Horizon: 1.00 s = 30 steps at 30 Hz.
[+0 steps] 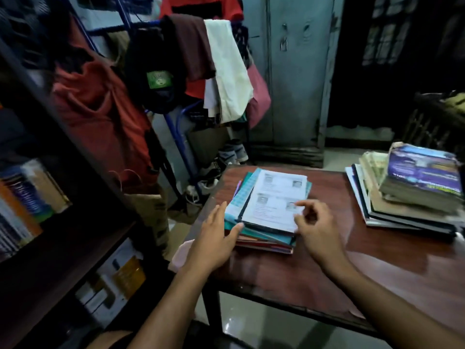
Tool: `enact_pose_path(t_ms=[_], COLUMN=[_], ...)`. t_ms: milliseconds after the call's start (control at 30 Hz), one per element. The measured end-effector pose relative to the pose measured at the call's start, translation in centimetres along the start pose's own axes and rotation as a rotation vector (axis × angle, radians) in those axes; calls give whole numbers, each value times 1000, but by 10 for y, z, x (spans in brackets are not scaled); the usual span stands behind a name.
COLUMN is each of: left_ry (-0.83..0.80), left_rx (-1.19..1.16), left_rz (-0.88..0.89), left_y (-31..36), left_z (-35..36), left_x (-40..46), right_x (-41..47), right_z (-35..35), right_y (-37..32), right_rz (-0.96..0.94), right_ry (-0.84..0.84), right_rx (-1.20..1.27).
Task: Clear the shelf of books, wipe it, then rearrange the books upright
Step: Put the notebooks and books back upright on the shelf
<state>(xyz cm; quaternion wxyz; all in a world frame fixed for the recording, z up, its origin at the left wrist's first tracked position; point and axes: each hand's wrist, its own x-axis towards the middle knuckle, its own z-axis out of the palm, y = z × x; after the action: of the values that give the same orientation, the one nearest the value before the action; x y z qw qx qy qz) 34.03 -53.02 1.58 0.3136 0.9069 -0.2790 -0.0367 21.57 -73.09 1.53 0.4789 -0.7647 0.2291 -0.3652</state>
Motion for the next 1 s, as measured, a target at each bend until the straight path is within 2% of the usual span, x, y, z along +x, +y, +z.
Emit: enact_pose_path(t_ms=[167,233,333,400,533,667,733,833,933,1000], left_ry=[-95,-81,59,79,9,-33,-27,-71,-198,-195], left_rx=[-44,59,442,470,386,113,-24,-373,-750,-936], left_rz=[-65,-101,-18,23,-67,-158,-145,-195,-271,-320], left_y=[13,17,33,48,64,71,74,81,80,74], left_z=[3,4,9,15,18,21,23,27,30,24], left_x=[15,16,9,5,8,6,-2,-20,-42,-56], right_x=[39,49,45,38,37,27,20,2,-22,-34], right_z=[3,5,14,18,11,-5,-17,-40,-56,-57], right_y=[7,17,34,38,36,34,33,24,5,-17], right_rz=[109,268,512,499,379,423,446,465,362,295], right_ry=[190,87,-178,-219,-277,-289,-280,-166,-48,-61], right_rx=[17,62,295,319,272,286,253,229,245,287])
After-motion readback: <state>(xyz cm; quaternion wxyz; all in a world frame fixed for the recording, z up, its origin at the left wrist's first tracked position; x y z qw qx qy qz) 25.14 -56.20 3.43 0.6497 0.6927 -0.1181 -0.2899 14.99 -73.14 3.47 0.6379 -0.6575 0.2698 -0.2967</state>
